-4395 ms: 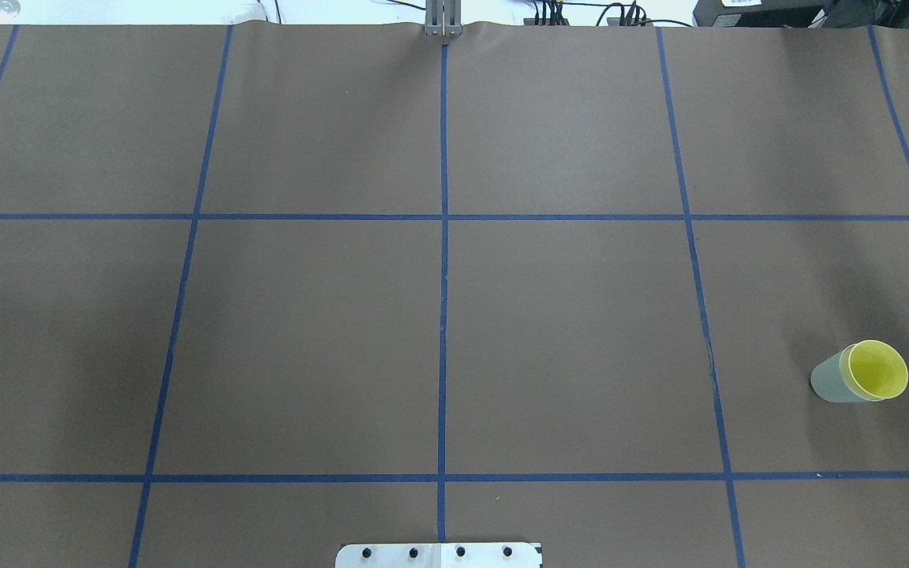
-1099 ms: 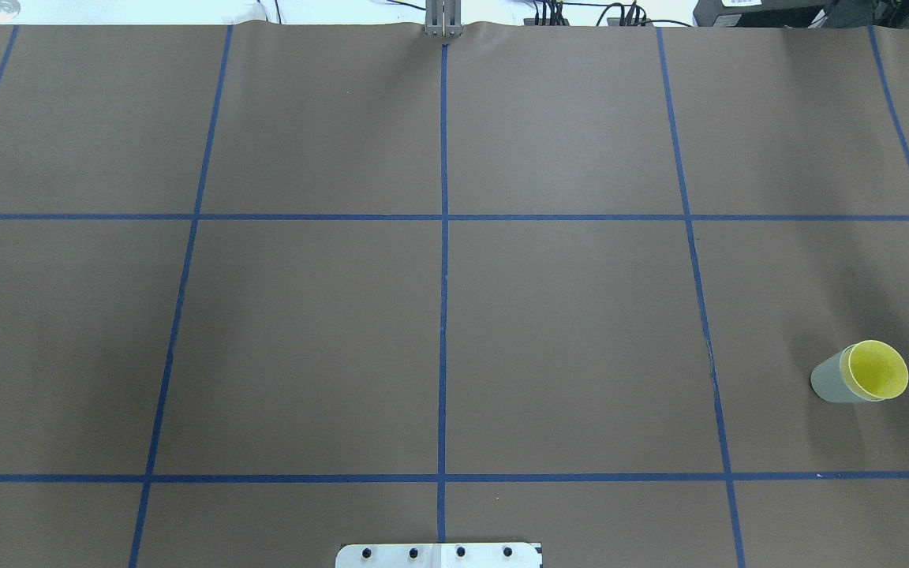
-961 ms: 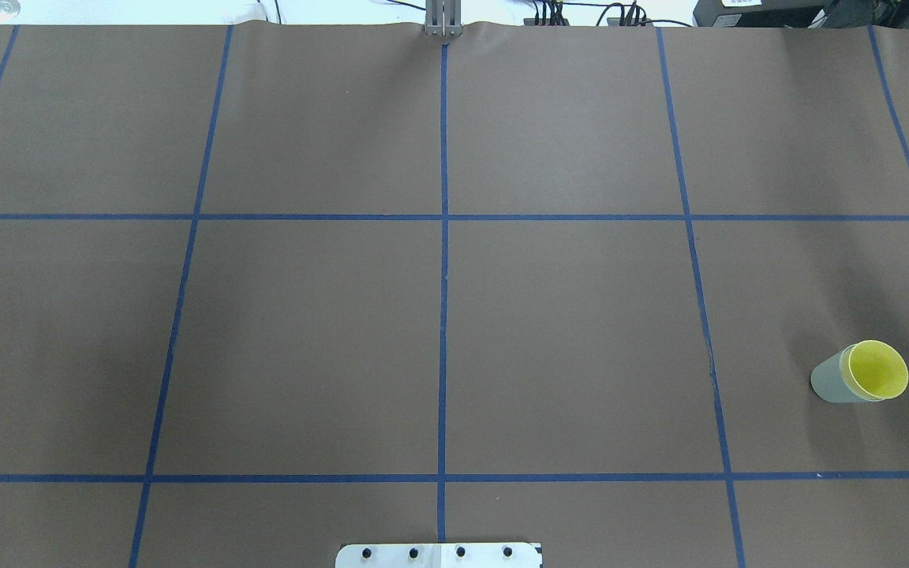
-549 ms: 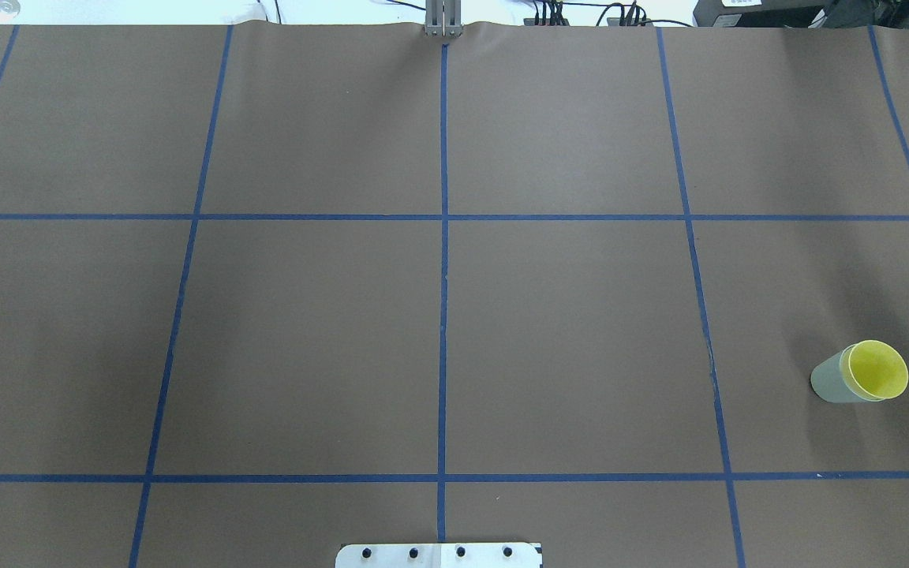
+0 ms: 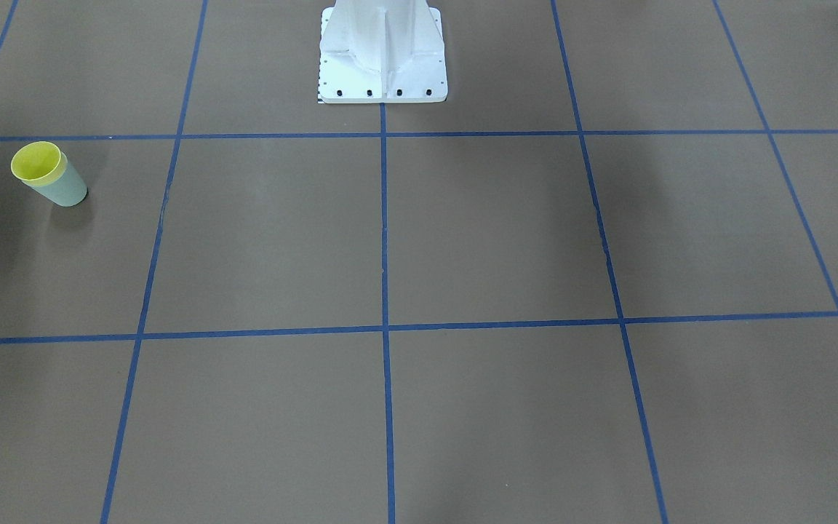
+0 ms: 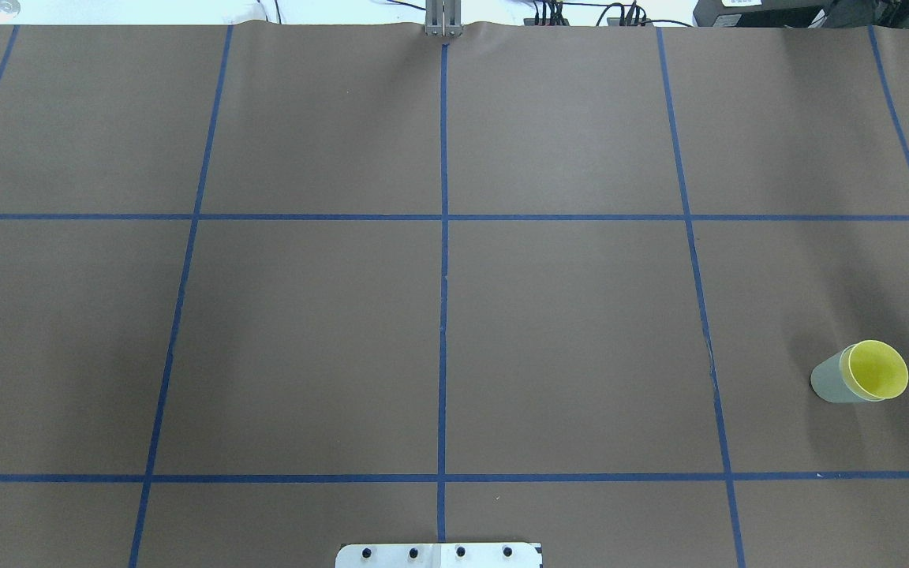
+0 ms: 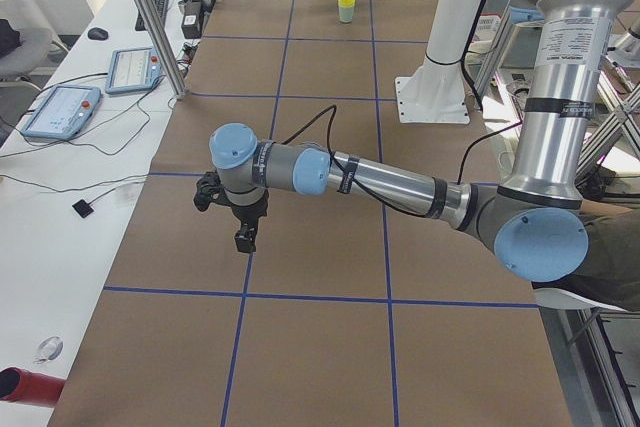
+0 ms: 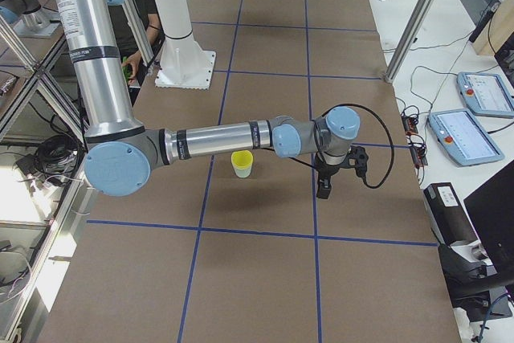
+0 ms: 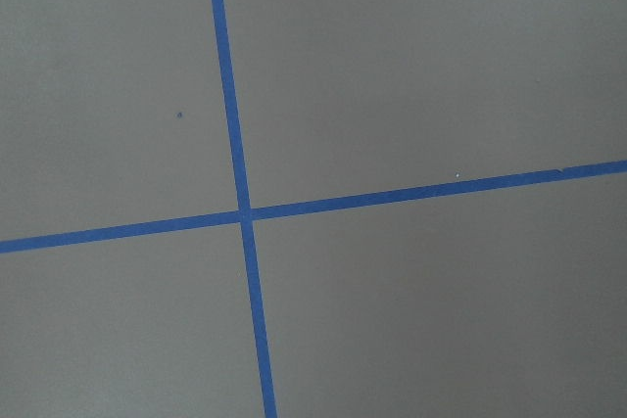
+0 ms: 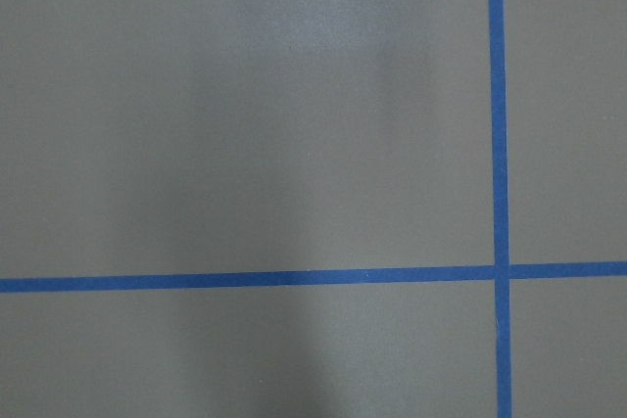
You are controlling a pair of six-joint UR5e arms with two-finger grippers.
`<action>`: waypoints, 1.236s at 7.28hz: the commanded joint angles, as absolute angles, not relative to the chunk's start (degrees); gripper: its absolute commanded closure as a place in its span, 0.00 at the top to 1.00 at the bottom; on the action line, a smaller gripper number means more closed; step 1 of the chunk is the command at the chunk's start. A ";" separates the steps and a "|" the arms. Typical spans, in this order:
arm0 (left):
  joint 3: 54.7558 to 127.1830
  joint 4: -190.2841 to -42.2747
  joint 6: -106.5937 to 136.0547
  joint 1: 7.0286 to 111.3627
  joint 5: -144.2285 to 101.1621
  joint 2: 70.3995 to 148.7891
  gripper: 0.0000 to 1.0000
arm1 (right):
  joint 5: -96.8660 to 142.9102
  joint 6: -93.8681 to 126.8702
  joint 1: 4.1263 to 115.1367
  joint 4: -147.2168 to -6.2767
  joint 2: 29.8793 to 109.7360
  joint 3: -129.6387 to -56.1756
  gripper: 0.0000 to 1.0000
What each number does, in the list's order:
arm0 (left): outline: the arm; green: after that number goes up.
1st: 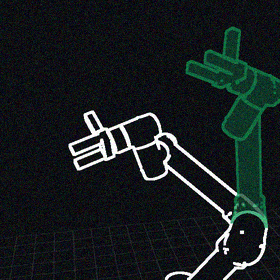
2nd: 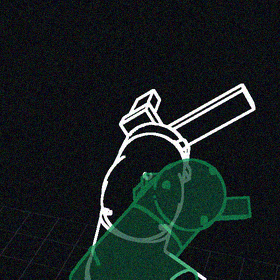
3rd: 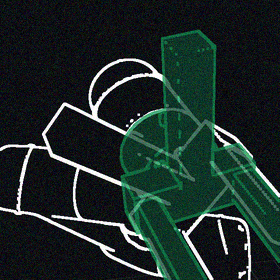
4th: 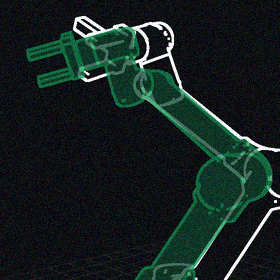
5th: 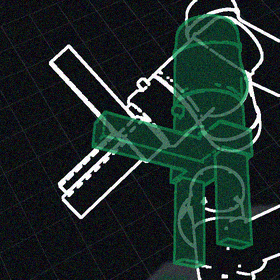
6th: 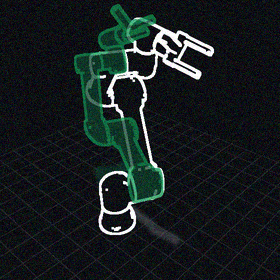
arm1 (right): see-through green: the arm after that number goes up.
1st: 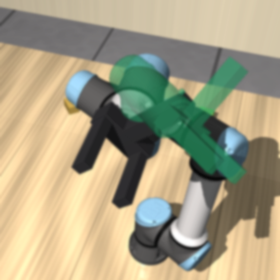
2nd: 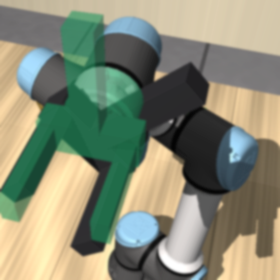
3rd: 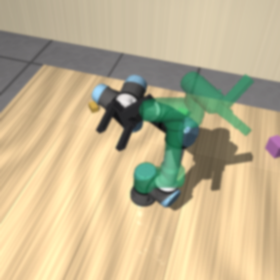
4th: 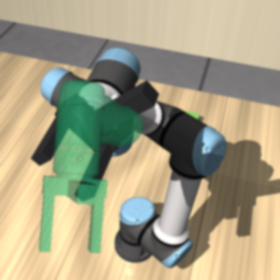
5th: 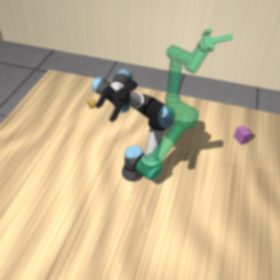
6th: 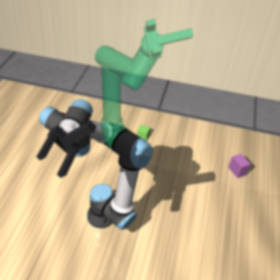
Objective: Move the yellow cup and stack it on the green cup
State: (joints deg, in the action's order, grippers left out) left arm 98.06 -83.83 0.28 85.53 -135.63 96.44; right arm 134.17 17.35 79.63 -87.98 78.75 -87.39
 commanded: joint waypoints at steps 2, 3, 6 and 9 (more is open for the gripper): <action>100.02 -83.58 0.35 85.52 -135.70 96.24 1.00 | 134.56 17.40 79.63 -87.98 78.92 -88.67 1.00; 100.19 -83.67 0.35 85.52 -135.79 95.89 1.00 | 134.56 17.32 79.63 -87.98 78.75 -88.51 1.00; 100.20 -83.32 0.35 85.52 -135.79 95.89 1.00 | 134.91 17.40 79.63 -88.07 79.01 -89.21 1.00; 99.85 -83.41 0.35 85.43 -135.79 95.89 1.00 | 134.91 17.40 79.63 -87.98 78.75 -89.38 1.00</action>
State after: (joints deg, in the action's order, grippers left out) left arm 100.14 -83.34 0.35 85.49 -135.79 95.89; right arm 134.87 17.40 79.59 -88.01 78.82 -89.26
